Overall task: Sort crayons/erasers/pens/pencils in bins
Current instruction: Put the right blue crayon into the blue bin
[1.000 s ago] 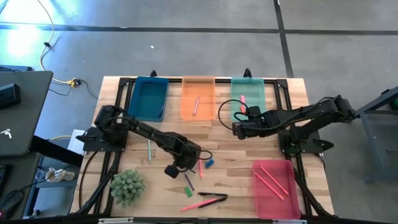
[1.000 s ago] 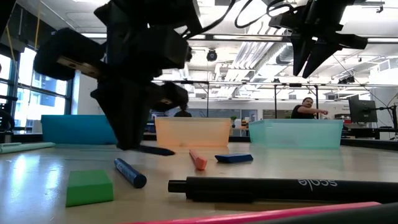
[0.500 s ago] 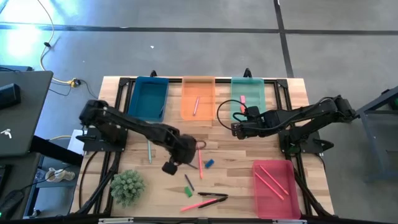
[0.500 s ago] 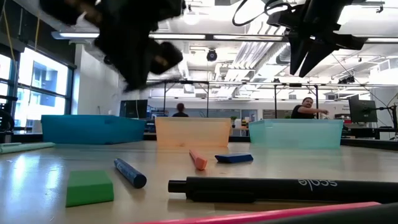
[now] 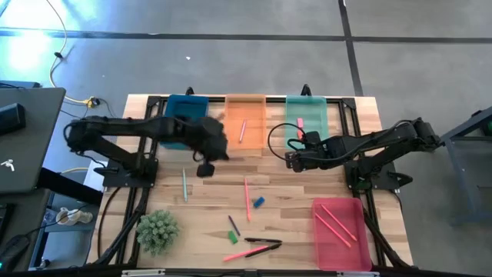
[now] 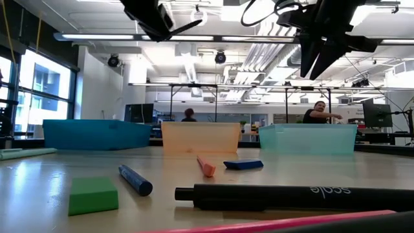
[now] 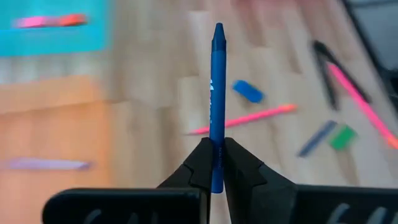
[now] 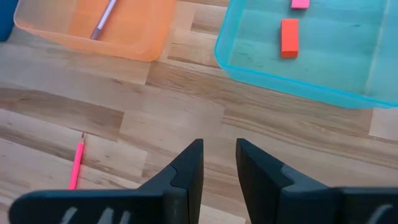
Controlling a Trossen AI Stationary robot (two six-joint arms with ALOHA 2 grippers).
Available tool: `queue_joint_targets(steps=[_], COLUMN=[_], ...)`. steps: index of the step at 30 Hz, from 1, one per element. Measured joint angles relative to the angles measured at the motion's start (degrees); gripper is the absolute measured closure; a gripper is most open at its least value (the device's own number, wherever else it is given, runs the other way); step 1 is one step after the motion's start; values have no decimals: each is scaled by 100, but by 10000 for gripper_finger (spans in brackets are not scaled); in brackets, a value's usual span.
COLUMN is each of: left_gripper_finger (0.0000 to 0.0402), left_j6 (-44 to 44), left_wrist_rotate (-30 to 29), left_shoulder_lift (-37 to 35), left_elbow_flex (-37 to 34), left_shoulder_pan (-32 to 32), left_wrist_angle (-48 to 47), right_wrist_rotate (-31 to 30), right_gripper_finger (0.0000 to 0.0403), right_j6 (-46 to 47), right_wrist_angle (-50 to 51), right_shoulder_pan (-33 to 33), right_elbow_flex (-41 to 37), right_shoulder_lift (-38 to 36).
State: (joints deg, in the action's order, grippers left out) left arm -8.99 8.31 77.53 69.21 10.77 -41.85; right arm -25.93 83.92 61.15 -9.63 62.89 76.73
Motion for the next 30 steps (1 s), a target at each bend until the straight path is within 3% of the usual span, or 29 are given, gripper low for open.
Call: queue_joint_targets(steps=[6, 15, 23, 30], left_gripper_finger=[394, 394, 394, 394], left_j6=[182, 1305, 1989, 2318], left_wrist_rotate=[-122, -89, -444, -918], left_shoulder_lift=[-788, -1783, -2158, -2174], left_elbow_flex=[-657, -2095, -2892, -3156], left_shoulder_pan=[939, 2220, 2881, 3406], left_wrist_angle=[139, 967, 997, 977], right_wrist_rotate=[-10, -33, -34, -31], right_gripper_finger=[316, 316, 316, 316], right_j6=[0, 0, -122, -1012], right_wrist_angle=[-78, -101, -99, -98], right_shoulder_pan=[0, 28, 380, 1033], right_elbow_flex=[0, 0, 0, 0], right_shoulder_lift=[0, 0, 0, 0])
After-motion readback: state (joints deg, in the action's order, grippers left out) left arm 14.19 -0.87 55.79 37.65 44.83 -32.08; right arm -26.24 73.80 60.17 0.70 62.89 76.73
